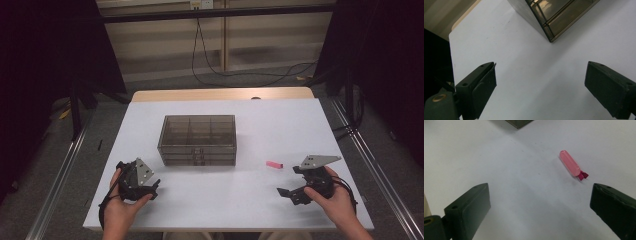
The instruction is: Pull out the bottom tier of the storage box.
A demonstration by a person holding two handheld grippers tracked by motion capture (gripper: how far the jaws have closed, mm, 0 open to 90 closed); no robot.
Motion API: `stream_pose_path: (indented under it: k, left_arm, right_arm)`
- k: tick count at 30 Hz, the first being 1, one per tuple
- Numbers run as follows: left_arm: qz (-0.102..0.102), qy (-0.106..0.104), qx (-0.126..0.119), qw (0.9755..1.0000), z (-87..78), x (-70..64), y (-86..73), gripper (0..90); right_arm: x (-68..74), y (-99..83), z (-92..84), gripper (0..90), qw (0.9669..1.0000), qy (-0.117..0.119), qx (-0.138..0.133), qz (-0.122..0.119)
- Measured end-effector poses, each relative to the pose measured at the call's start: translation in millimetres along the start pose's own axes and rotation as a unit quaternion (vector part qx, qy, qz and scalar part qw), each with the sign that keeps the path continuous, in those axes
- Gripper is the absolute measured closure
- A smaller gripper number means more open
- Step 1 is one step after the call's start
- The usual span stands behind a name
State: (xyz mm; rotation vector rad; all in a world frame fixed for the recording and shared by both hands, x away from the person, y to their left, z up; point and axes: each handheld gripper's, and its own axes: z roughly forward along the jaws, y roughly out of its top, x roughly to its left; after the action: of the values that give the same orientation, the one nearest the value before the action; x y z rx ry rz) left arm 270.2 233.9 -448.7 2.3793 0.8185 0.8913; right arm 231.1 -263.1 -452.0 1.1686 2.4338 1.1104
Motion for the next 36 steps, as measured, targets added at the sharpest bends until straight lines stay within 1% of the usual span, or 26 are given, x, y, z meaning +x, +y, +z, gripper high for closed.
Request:
stream_pose_path:
  k: [3, 4, 5, 6, 7, 9, 12, 13, 14, 16, 17, 18, 19, 20, 21, 22, 23, 24, 25, 26, 27, 28, 29, 32, 35, 36]
  left_arm:
    - [0.008, 0.003, 0.006, 0.9999, 0.4, 1.0, -1.0, 10.3]
    - [0.01, 0.007, 0.007, 0.9999, 0.6, 0.6, -1.1, 10.3]
    - [0.021, 0.012, 0.012, 0.9996, 0.4, 0.1, -0.6, 10.3]
    - [0.021, 0.012, 0.012, 0.9996, 0.4, 0.1, -0.6, 10.3]
    - [0.037, 0.019, 0.019, 0.9989, 0.0, -1.0, 0.4, 10.3]
    - [0.039, 0.021, 0.017, 0.9989, 0.5, -1.7, 0.8, 10.7]
    - [0.052, 0.033, 0.02, 0.9979, -1.0, -2.9, 3.0, 10.9]
    - [0.052, 0.033, 0.02, 0.9979, -1.0, -2.9, 3.0, 10.9]
    - [0.064, 0.035, 0.026, 0.997, -1.6, -2.7, 3.4, 10.9]
    - [0.066, 0.036, 0.026, 0.9969, -1.4, -2.9, 3.3, 10.9]
    - [0.069, 0.039, 0.03, 0.9964, -1.5, -3.3, 3.4, 10.9]
    - [0.079, 0.041, 0.034, 0.9954, -1.2, -3.7, 3.9, 10.9]
    - [0.084, 0.047, 0.035, 0.9948, -1.0, -4.4, 4.2, 11.0]
    - [0.088, 0.045, 0.038, 0.9944, -0.8, -4.9, 4.6, 11.0]
    - [0.096, 0.046, 0.04, 0.9935, -0.5, -5.4, 5.3, 11.0]
    - [0.096, 0.046, 0.04, 0.9935, -0.5, -5.4, 5.3, 11.1]
    - [0.091, 0.051, 0.034, 0.994, 1.0, -7.9, 5.2, 11.1]
    - [0.111, 0.052, 0.047, 0.9913, -0.2, -7.3, 6.8, 11.2]
    - [0.114, 0.054, 0.045, 0.991, 0.3, -8.4, 7.4, 11.4]
    - [0.122, 0.054, 0.051, 0.9898, -0.3, -8.8, 8.5, 11.5]
    - [0.124, 0.06, 0.046, 0.9894, -0.1, -10.6, 9.5, 11.5]
    - [0.124, 0.06, 0.046, 0.9894, -0.1, -10.6, 9.5, 11.5]
    - [0.12, 0.061, 0.039, 0.9901, 1.1, -11.7, 9.4, 11.5]
    - [0.142, 0.065, 0.047, 0.9866, 1.6, -13.7, 10.4, 11.6]
    - [0.159, 0.071, 0.05, 0.9834, 2.5, -16.0, 10.9, 11.7]
    - [0.169, 0.074, 0.053, 0.9815, 2.8, -17.8, 11.3, 11.7]
  right_arm:
    - [0.0, -0.2, 0.1, 2.7, 1.0, 0.0, 0.0, 0.0]
    - [0.1, -0.2, 0.1, 2.7, 1.0, 0.0, 0.001, 0.0]
    - [0.2, -0.2, 0.0, 2.7, 1.0, -0.001, 0.001, -0.001]
    - [0.3, -0.2, -0.2, 2.7, 1.0, -0.001, 0.001, -0.001]
    - [0.2, -0.2, -0.1, 2.7, 1.0, 0.0, 0.001, 0.0]
    - [0.3, -0.2, -0.2, 2.7, 1.0, -0.002, 0.002, -0.001]
    - [0.0, -0.4, 0.0, 2.7, 1.0, -0.003, 0.001, -0.001]
    - [0.0, -0.4, 0.0, 2.7, 1.0, -0.003, 0.001, -0.001]
    - [0.3, -0.2, -0.5, 2.7, 1.0, -0.003, 0.002, -0.001]
    - [0.3, -0.1, -0.6, 2.7, 1.0, -0.003, 0.002, -0.002]
    - [0.4, -0.1, -0.7, 2.7, 1.0, -0.003, 0.001, -0.002]
    - [0.2, -0.1, -0.7, 2.7, 1.0, -0.002, 0.0, -0.003]
    - [0.2, -0.2, -0.9, 2.7, 1.0, -0.002, 0.001, -0.001]
    - [0.1, -0.3, -1.0, 2.7, 1.0, -0.003, 0.0, -0.001]
    - [0.0, -0.4, -0.9, 2.7, 1.0, -0.002, -0.001, -0.001]
    - [-0.1, -0.4, -1.0, 2.7, 1.0, -0.004, 0.0, -0.002]
    - [-0.1, -0.4, -1.0, 2.7, 1.0, -0.004, 0.0, -0.002]
    - [-0.3, -0.6, -0.9, 2.7, 1.0, -0.003, 0.0, -0.003]
    - [-0.4, -0.6, -0.9, 2.7, 1.0, -0.002, 0.0, -0.003]
    - [-0.3, -0.5, -1.0, 2.7, 1.0, -0.002, 0.0, -0.002]
    - [-0.1, -0.5, -1.2, 2.7, 1.0, -0.003, -0.001, -0.002]
    - [-0.1, -0.5, -1.3, 2.7, 1.0, -0.002, -0.001, -0.001]
    - [-0.1, -0.5, -1.3, 2.7, 1.0, -0.002, -0.001, -0.001]
    - [-0.3, -0.8, -1.2, 2.7, 1.0, -0.002, 0.0, -0.002]
    - [-0.2, -0.9, -1.1, 2.7, 1.0, -0.001, 0.0, -0.002]
    - [0.0, -0.8, -1.2, 2.7, 1.0, -0.001, 0.0, -0.002]
